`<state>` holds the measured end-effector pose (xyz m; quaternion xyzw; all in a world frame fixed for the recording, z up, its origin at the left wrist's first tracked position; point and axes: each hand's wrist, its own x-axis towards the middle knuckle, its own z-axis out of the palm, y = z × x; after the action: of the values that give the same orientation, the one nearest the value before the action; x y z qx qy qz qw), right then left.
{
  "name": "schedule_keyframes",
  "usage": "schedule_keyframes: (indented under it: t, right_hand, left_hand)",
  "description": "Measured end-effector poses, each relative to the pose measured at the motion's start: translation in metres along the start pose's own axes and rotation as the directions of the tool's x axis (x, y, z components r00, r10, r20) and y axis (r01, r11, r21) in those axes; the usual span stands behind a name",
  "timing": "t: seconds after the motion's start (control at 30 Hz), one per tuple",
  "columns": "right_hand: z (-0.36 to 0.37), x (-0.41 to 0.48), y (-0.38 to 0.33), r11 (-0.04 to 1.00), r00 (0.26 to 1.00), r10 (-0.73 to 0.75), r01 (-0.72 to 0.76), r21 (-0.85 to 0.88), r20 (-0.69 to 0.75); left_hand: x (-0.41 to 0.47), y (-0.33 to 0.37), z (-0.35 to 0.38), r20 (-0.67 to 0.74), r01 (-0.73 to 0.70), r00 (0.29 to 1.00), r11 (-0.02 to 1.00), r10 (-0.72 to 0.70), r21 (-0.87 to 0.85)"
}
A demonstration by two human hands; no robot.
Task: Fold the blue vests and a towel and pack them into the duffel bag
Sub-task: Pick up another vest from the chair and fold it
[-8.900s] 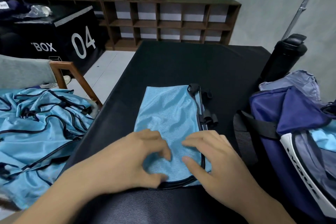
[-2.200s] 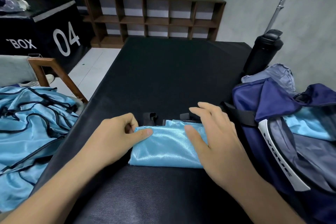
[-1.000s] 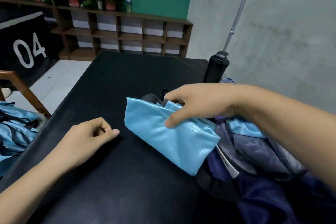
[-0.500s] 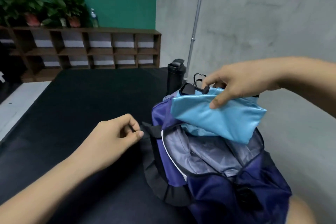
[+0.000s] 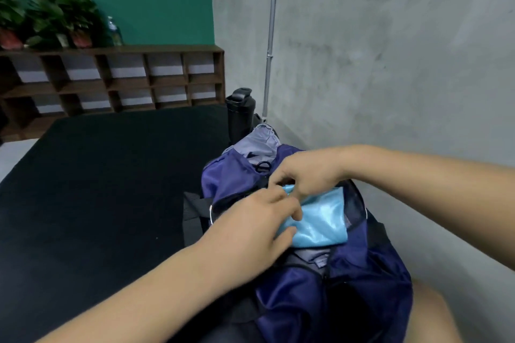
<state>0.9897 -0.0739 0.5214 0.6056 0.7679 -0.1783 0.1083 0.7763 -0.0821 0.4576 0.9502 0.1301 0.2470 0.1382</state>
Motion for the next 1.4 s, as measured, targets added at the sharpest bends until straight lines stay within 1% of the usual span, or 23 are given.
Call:
schedule_keyframes:
  t: [0.07, 0.1, 0.17, 0.23, 0.27, 0.3, 0.33, 0.37, 0.4, 0.43, 0.47, 0.5, 0.53, 0.57, 0.63, 0.7, 0.8, 0.93, 1.1, 1.2, 1.23, 1.3, 1.4]
  right_hand:
    - [0.008, 0.004, 0.005, 0.997, 0.995, 0.021, -0.028, -0.066, -0.099]
    - [0.009, 0.003, 0.008, 0.998, 0.988, 0.027, -0.036, -0.059, -0.151]
    - [0.008, -0.006, 0.013, 0.999, 0.957, 0.04, -0.035, 0.022, -0.288]
    - [0.005, -0.022, 0.021, 0.993, 0.884, 0.067, -0.013, 0.119, -0.463]
    - [0.005, -0.03, 0.027, 0.993, 0.829, 0.073, -0.007, 0.12, -0.554]
    - [0.006, -0.037, 0.033, 0.995, 0.78, 0.086, -0.034, 0.095, -0.62]
    - [0.009, -0.043, 0.041, 0.991, 0.755, 0.135, -0.109, 0.079, -0.642]
    - [0.013, -0.049, 0.049, 0.973, 0.756, 0.22, -0.212, 0.087, -0.616]
    - [0.018, -0.054, 0.055, 0.943, 0.771, 0.324, -0.313, 0.116, -0.548]
    - [0.024, -0.058, 0.06, 0.906, 0.785, 0.418, -0.4, 0.141, -0.457]
    - [0.03, -0.06, 0.064, 0.877, 0.798, 0.478, -0.455, 0.153, -0.366]
    - [0.035, -0.062, 0.067, 0.863, 0.811, 0.505, -0.481, 0.156, -0.296]
    - [0.04, -0.062, 0.069, 0.861, 0.822, 0.508, -0.482, 0.161, -0.258]
    - [0.044, -0.062, 0.069, 0.865, 0.827, 0.501, -0.471, 0.174, -0.253]
    - [0.045, -0.064, 0.064, 0.867, 0.813, 0.497, -0.447, 0.222, -0.304]
    - [0.038, -0.066, 0.056, 0.866, 0.771, 0.498, -0.418, 0.274, -0.398]
    - [0.023, -0.072, 0.04, 0.874, 0.716, 0.481, -0.351, 0.336, -0.506]
    - [0.012, -0.082, 0.022, 0.893, 0.679, 0.441, -0.266, 0.363, -0.586]
    - [0.012, -0.084, 0.015, 0.889, 0.687, 0.439, -0.242, 0.388, -0.579]
    - [0.016, -0.084, 0.018, 0.881, 0.702, 0.452, -0.256, 0.397, -0.55]
    - [0.017, -0.084, 0.019, 0.879, 0.704, 0.456, -0.259, 0.401, -0.545]
    - [0.018, -0.085, 0.021, 0.872, 0.705, 0.466, -0.265, 0.41, -0.535]
    - [0.019, -0.085, 0.022, 0.864, 0.713, 0.477, -0.274, 0.423, -0.513]
  left_hand:
    - [0.008, -0.002, 0.015, 0.082, -0.082, 0.994, 0.984, 0.07, 0.158]
    - [0.012, -0.002, 0.02, 0.122, -0.127, 0.988, 0.955, 0.097, 0.267]
    - [0.017, -0.001, 0.024, 0.167, -0.21, 0.975, 0.862, 0.148, 0.462]
    - [0.02, 0.001, 0.025, 0.235, -0.286, 0.954, 0.799, 0.185, 0.529]
    - [0.021, 0.002, 0.028, 0.274, -0.32, 0.941, 0.783, 0.198, 0.533]
    - [0.022, 0.003, 0.029, 0.303, -0.349, 0.929, 0.782, 0.214, 0.516]
    - [0.023, 0.005, 0.031, 0.326, -0.362, 0.92, 0.79, 0.217, 0.495]
    - [0.023, 0.007, 0.034, 0.346, -0.355, 0.917, 0.808, 0.201, 0.471]
    - [0.023, 0.009, 0.037, 0.358, -0.322, 0.919, 0.836, 0.164, 0.444]
    - [0.023, 0.01, 0.04, 0.365, -0.28, 0.923, 0.862, 0.121, 0.422]
    - [0.023, 0.011, 0.042, 0.374, -0.226, 0.925, 0.889, 0.068, 0.398]
    - [0.024, 0.012, 0.042, 0.377, -0.17, 0.926, 0.907, 0.014, 0.384]
    - [0.025, 0.012, 0.041, 0.376, -0.126, 0.926, 0.913, -0.032, 0.388]
    - [0.026, 0.011, 0.042, 0.38, -0.095, 0.922, 0.908, -0.075, 0.409]
    - [0.028, 0.01, 0.045, 0.381, -0.05, 0.914, 0.891, -0.142, 0.451]
    - [0.03, 0.008, 0.051, 0.367, -0.026, 0.912, 0.869, -0.182, 0.495]
    - [0.036, 0.006, 0.065, 0.369, -0.024, 0.906, 0.844, -0.209, 0.536]
    - [0.047, 0.004, 0.076, 0.398, -0.025, 0.888, 0.842, -0.229, 0.539]
    - [0.065, 0.006, 0.084, 0.421, 0.021, 0.866, 0.861, -0.269, 0.508]
    - [0.064, 0.008, 0.083, 0.365, 0.039, 0.904, 0.891, -0.225, 0.453]
    - [0.062, 0.008, 0.077, 0.325, 0.03, 0.923, 0.88, -0.207, 0.475]
    - [0.056, 0.005, 0.064, 0.274, 0.01, 0.941, 0.824, -0.199, 0.566]
    - [0.049, -0.007, 0.041, 0.213, 0.042, 0.946, 0.743, -0.245, 0.668]
